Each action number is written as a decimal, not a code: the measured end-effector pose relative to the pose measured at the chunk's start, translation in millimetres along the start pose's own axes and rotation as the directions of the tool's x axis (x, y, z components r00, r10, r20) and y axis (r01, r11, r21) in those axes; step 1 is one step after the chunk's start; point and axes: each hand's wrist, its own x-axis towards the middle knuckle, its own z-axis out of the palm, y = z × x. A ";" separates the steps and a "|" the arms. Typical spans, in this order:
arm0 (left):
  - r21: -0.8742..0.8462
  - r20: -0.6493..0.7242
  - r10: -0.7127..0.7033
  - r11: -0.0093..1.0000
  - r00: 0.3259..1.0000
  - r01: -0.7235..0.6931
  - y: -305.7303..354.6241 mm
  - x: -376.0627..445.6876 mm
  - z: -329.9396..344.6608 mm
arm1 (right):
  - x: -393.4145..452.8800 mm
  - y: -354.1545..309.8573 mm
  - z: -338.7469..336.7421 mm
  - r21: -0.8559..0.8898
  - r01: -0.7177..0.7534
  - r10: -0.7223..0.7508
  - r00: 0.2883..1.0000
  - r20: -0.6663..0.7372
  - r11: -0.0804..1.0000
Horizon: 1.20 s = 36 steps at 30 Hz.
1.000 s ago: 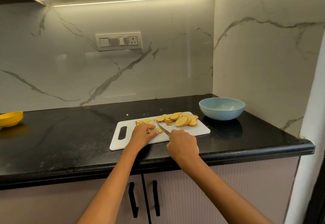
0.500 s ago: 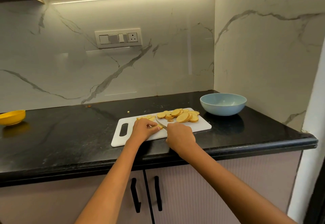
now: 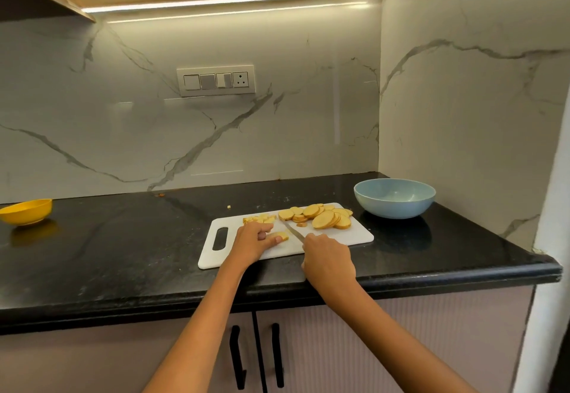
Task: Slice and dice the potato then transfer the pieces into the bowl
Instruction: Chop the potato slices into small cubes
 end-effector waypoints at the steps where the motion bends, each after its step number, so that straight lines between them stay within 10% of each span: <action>1: -0.018 -0.004 -0.019 1.000 1.000 0.019 -0.8 0.9 -0.2 | -1.8 -1.4 0.7 0.004 0.008 -0.008 1.000 -0.008 1.000; 36: -0.091 -0.134 -0.061 0.995 0.989 0.049 -3.9 -0.6 -1.9 | 5.6 -0.3 -0.3 0.023 -0.016 0.016 1.000 0.012 1.000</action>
